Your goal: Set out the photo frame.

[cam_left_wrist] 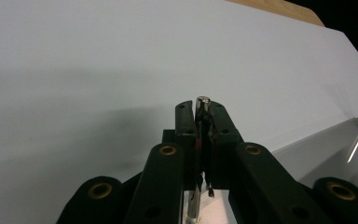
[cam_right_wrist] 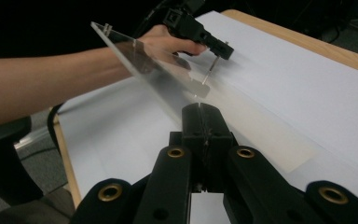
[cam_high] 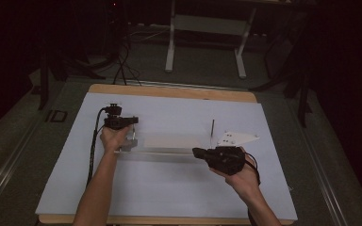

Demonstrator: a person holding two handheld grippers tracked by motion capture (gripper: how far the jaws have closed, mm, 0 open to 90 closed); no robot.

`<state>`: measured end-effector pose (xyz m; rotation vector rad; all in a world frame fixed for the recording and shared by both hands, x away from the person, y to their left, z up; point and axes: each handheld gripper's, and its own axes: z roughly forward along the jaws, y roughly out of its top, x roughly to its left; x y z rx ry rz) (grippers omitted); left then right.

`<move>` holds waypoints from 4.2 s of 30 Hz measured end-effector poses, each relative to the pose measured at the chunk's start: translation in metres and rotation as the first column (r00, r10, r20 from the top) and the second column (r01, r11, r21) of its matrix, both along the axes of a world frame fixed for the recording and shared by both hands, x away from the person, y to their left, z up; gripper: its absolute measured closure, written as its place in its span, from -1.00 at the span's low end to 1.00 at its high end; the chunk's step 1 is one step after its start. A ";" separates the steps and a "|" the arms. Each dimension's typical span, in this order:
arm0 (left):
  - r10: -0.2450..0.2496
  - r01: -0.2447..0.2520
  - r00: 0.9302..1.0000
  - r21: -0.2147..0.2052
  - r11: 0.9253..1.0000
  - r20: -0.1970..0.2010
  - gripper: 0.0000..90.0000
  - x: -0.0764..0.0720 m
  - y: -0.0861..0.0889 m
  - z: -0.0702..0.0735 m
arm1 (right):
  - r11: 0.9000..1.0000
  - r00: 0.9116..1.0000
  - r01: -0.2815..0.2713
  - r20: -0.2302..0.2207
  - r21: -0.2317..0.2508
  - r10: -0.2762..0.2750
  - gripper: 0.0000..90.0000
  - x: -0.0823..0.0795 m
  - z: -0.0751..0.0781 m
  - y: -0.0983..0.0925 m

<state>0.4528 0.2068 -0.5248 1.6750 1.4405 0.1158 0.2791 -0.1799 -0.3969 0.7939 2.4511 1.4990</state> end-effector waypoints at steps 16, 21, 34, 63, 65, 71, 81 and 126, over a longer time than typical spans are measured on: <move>-0.002 0.002 1.000 -0.010 1.000 -0.006 0.90 0.001 0.001 0.000 | 0.993 0.996 0.071 0.064 -0.097 -0.065 1.00 -0.013 -0.025 0.016; -0.009 0.009 1.000 -0.016 1.000 0.006 0.90 0.001 0.001 -0.002 | 0.991 0.992 0.097 0.086 -0.095 -0.088 1.00 -0.011 -0.025 0.019; -0.039 0.039 0.999 0.005 0.999 0.032 0.84 -0.001 0.002 -0.001 | 0.992 0.993 0.095 0.072 -0.083 -0.089 1.00 -0.002 -0.024 0.020; -0.121 0.113 0.969 0.046 0.993 0.216 0.45 -0.060 0.037 0.034 | 0.990 0.989 0.128 0.086 -0.060 -0.122 1.00 0.010 -0.010 0.017; -0.129 0.123 0.965 0.042 0.992 0.230 0.45 -0.064 0.038 0.036 | 0.990 0.988 0.131 0.086 -0.054 -0.127 1.00 0.011 -0.009 0.017; -0.145 0.129 0.960 0.085 0.988 0.239 0.45 -0.075 0.038 0.041 | 0.989 0.987 0.137 0.086 -0.047 -0.133 1.00 0.015 -0.006 0.016; -0.161 0.136 0.952 0.113 0.984 0.259 0.47 -0.088 0.042 0.042 | 0.989 0.986 0.143 0.088 -0.044 -0.139 1.00 0.019 -0.003 0.017; -0.319 0.237 0.874 0.252 0.938 0.367 -0.01 -0.108 0.022 0.065 | 0.979 0.975 0.202 0.095 -0.022 -0.199 1.00 0.048 0.013 0.014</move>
